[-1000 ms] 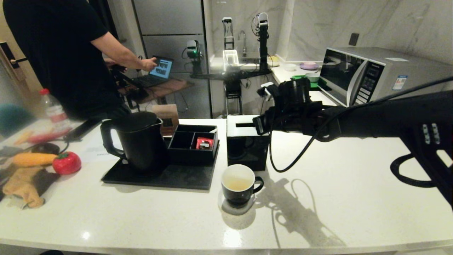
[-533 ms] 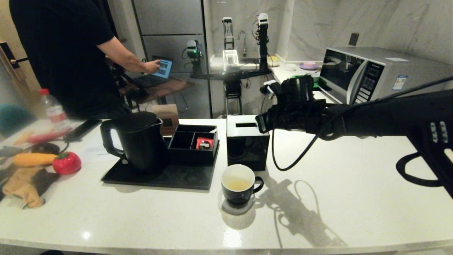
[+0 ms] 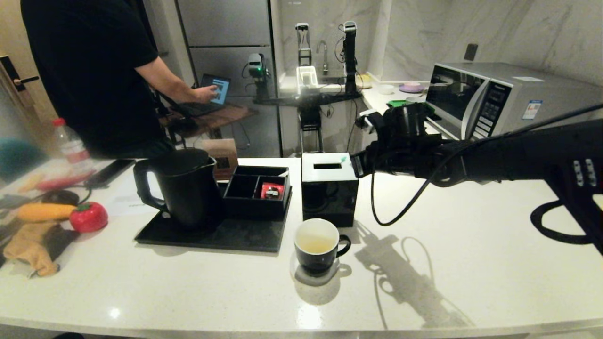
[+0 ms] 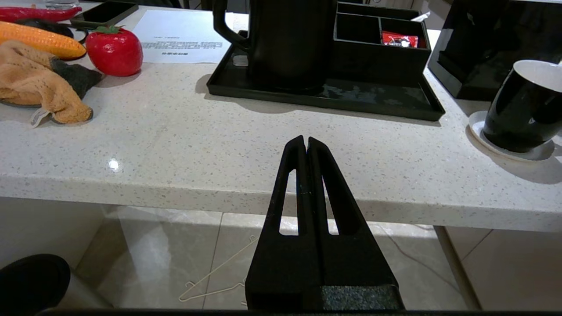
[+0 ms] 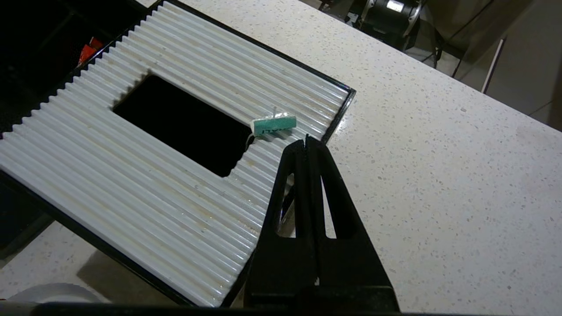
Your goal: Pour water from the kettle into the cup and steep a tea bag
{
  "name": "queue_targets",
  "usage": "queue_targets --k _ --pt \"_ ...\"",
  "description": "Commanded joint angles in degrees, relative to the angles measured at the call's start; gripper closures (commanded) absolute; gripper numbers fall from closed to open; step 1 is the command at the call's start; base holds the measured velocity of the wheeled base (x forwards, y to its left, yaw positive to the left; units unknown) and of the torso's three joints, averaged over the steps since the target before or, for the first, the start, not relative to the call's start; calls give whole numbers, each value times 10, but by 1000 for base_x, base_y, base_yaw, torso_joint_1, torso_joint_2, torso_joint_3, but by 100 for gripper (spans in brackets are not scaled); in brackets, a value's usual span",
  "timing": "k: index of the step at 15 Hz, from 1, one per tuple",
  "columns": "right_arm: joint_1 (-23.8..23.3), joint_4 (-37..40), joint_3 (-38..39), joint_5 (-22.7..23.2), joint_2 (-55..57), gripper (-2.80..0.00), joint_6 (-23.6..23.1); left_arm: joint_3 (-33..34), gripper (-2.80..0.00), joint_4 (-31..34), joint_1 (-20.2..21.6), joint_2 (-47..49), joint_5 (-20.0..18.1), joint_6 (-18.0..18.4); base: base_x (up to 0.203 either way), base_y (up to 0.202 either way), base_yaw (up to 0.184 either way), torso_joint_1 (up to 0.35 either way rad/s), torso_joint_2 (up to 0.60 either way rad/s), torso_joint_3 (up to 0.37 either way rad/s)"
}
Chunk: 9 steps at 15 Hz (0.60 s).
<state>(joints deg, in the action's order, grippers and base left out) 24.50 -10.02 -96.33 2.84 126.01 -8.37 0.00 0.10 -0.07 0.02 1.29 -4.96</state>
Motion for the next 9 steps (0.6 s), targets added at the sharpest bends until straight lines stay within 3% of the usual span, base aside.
queue_targets --k 1,9 --pt "0 -6 -1 1 6 0 -1 0 0 0 0 0 0 -1 0 0 0 0 0 0" --pt "1 -25 -4 1 17 0 -1 0 0 0 0 0 0 -1 0 0 0 0 0 0"
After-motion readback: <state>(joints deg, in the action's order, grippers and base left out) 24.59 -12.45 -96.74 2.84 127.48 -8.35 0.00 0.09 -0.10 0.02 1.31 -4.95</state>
